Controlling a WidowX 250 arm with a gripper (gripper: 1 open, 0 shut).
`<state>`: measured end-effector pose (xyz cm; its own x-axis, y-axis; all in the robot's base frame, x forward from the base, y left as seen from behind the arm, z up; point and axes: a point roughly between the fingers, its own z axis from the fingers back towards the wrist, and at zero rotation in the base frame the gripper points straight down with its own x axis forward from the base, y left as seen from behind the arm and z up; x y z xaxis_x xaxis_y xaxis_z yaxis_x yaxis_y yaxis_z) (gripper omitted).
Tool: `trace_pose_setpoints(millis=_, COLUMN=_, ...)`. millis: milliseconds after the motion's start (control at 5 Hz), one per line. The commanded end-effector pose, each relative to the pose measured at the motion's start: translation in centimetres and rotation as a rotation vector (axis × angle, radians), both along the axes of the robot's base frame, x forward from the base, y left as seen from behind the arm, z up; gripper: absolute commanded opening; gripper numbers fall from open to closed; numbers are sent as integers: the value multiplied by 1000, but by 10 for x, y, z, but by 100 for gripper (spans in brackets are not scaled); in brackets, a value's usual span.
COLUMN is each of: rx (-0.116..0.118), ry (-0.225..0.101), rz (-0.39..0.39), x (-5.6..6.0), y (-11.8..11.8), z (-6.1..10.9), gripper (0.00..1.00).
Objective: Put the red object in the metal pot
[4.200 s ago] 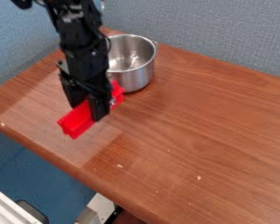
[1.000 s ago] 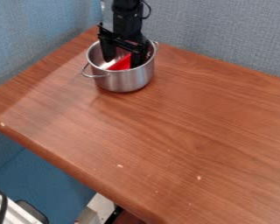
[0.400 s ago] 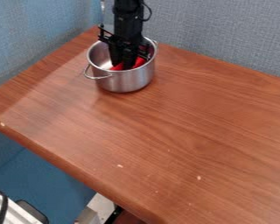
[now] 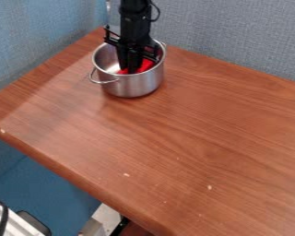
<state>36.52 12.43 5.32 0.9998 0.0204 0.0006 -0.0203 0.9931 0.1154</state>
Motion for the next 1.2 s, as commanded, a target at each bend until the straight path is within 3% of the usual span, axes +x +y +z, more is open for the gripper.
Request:
trace_pose_setpoints(millis=0, rx=23, ry=-101, rz=4, x=10, y=3, z=35, gripper=100)
trace_pose_setpoints(millis=200, rx=23, ry=-114, rz=9, x=11, y=3, z=39, gripper=100)
trace_pose_setpoints(millis=400, rx=18, ry=-114, rz=10, x=11, y=3, z=38, gripper=0)
trace_pose_setpoints(millis=600, rx=17, ry=-116, rz=13, x=12, y=4, z=39, gripper=0)
trace_pose_setpoints(millis=800, rx=14, ry=-125, rz=16, x=12, y=4, z=42, gripper=100)
trace_pose_setpoints(millis=1000, rx=14, ry=-134, rz=19, x=12, y=4, z=46, gripper=100)
